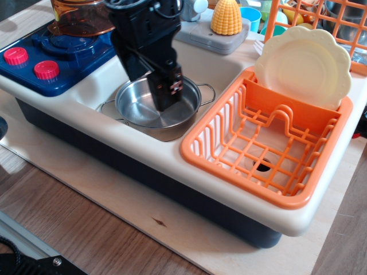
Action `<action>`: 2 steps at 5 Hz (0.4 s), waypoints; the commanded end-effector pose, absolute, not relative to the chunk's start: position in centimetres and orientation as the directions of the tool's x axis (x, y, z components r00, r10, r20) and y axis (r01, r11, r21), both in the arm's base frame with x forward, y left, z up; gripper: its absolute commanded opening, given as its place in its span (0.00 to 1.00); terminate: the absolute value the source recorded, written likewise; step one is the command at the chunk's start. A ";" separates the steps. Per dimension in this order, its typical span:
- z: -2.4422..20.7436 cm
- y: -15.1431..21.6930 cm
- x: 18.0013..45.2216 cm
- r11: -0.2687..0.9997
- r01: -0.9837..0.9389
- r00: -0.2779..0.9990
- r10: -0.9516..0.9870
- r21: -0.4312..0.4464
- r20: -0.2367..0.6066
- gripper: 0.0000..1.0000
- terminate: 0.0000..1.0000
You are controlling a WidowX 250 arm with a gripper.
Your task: Put pan from sink into drying rack
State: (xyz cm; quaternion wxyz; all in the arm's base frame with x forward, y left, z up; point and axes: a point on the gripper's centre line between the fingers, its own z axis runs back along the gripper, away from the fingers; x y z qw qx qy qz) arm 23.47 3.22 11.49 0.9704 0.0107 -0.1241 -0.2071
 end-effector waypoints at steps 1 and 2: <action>10.7 3.7 22.7 0.840 0.528 0.808 -0.541 0.122 0.231 1.00 0.00; 9.7 3.8 23.1 0.824 0.552 0.790 -0.566 0.129 0.236 1.00 0.00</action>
